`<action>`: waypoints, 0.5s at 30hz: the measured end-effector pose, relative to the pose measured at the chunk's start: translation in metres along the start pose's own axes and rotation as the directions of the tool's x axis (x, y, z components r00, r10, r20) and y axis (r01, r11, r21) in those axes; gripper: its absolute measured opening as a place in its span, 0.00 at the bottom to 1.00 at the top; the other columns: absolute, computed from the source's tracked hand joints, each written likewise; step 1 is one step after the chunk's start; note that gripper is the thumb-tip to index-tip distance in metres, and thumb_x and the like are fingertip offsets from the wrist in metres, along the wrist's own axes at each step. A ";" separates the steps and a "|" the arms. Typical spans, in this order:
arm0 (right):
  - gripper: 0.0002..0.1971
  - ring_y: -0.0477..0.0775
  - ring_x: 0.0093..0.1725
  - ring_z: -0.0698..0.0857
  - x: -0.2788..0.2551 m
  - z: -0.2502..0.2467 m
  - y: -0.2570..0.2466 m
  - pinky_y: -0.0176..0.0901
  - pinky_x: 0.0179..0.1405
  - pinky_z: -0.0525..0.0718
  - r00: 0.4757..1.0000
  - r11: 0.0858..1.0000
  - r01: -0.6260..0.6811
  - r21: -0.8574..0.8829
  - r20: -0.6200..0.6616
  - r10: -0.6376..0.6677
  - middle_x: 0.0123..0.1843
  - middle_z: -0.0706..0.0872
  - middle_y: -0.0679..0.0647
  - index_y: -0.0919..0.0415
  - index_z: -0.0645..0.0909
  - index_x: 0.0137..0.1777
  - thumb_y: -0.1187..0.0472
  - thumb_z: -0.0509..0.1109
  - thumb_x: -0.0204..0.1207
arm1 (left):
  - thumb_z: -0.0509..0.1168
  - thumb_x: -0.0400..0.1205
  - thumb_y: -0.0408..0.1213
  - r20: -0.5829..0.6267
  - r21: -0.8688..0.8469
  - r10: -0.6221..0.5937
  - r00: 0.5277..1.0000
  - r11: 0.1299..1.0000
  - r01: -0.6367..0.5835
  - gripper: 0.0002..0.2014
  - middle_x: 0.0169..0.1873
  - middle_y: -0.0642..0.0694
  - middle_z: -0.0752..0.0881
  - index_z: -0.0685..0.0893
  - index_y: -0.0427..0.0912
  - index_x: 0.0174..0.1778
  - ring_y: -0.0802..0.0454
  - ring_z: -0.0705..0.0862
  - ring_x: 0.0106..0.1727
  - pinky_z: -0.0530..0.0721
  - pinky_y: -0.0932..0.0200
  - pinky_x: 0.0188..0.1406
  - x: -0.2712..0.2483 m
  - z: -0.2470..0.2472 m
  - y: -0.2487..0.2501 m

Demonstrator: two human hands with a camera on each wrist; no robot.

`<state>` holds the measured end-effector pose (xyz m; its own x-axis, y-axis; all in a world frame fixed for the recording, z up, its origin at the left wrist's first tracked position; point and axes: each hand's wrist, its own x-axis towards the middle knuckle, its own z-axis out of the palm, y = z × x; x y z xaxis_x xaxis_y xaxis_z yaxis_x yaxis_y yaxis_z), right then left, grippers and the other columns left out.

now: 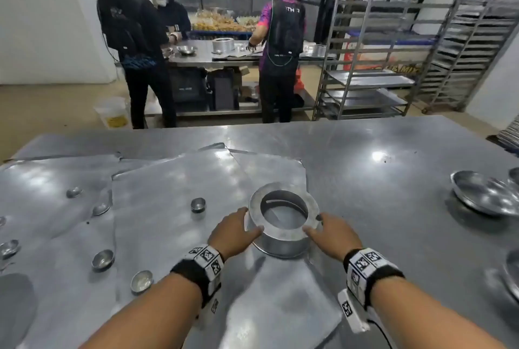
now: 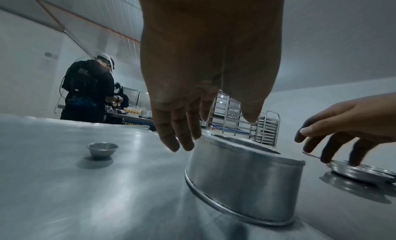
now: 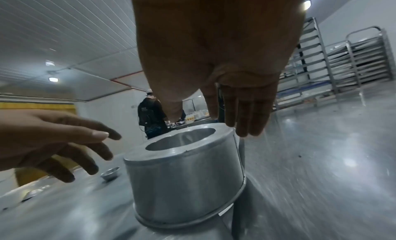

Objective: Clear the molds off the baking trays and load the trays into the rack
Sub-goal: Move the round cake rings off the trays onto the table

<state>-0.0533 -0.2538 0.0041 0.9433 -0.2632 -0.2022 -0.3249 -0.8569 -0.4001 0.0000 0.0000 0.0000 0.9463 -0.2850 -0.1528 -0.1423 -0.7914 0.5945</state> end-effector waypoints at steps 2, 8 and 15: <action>0.29 0.58 0.68 0.82 0.012 0.006 -0.001 0.48 0.63 0.79 0.998 0.998 -0.028 0.050 0.048 0.026 0.70 0.85 0.53 0.53 0.76 0.74 0.37 0.66 0.79 | 0.69 0.80 0.59 0.021 -0.067 -0.027 0.999 0.997 0.029 0.39 0.72 0.41 0.79 0.66 0.42 0.81 0.42 0.79 0.71 0.77 0.52 0.65 0.027 0.007 -0.004; 0.32 0.55 0.66 0.83 0.034 0.033 0.012 0.49 0.62 0.79 0.986 0.940 -0.156 0.304 0.113 0.127 0.66 0.84 0.47 0.48 0.71 0.73 0.36 0.73 0.72 | 0.69 0.72 0.66 0.073 -0.269 -0.062 0.995 0.960 0.080 0.43 0.69 0.43 0.80 0.67 0.46 0.79 0.41 0.80 0.69 0.79 0.50 0.62 0.080 0.038 -0.019; 0.35 0.49 0.57 0.86 0.042 0.041 0.028 0.44 0.47 0.84 0.968 0.835 -0.235 0.497 0.199 0.154 0.59 0.84 0.42 0.42 0.68 0.73 0.36 0.78 0.69 | 0.74 0.79 0.56 0.047 -0.525 -0.039 0.998 0.849 0.058 0.32 0.63 0.60 0.82 0.71 0.54 0.77 0.60 0.82 0.59 0.76 0.71 0.50 0.080 0.051 -0.028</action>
<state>-0.0254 -0.2709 -0.0529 0.8493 -0.2984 -0.4354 -0.5270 -0.4337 -0.7309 0.0644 -0.0280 -0.0696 0.9363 -0.2792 -0.2133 0.0866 -0.4050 0.9102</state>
